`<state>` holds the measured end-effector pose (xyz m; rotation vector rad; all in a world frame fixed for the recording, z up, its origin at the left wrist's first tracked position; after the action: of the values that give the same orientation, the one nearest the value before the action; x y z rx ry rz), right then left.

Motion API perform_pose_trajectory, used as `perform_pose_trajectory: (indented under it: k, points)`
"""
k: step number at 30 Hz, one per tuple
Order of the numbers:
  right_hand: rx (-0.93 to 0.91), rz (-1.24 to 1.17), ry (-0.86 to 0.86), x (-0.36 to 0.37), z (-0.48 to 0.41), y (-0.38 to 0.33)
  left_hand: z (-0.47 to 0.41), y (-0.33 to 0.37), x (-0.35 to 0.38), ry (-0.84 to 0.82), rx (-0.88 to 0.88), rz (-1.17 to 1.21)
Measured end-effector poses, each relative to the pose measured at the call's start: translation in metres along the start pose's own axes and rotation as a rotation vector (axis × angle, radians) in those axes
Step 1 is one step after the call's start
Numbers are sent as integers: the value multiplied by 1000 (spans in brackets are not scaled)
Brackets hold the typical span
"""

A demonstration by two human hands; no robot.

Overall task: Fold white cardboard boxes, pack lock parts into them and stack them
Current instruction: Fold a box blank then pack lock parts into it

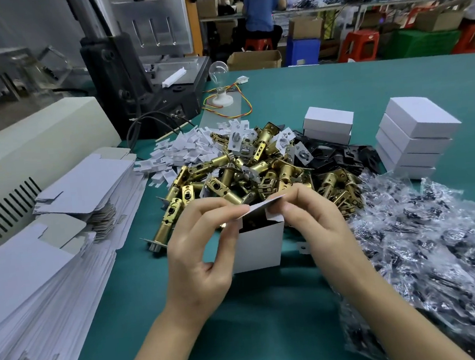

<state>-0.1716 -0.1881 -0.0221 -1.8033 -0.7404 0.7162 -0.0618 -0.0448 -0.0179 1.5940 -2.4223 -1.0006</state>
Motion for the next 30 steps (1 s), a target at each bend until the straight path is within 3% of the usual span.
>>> perform_pose_trajectory:
  k: [8,18,30]
  points:
    - [-59,-74,55,2,3,-5,2,1,0,-34,-21,4]
    - [-142,183,-16,4,2,-6,0,-12,-1,-28,-176,70]
    - [-183,210,28,4,4,-6,-1,-14,-1,-19,-172,130]
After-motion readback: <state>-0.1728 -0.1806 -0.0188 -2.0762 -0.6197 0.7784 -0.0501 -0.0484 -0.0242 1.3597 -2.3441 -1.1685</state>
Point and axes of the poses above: each hand's wrist, its own z-axis away from the middle knuckle, its own x-axis out of the palm, y = z × x, the point moved 6 cm from there along -z, towards the middle knuckle
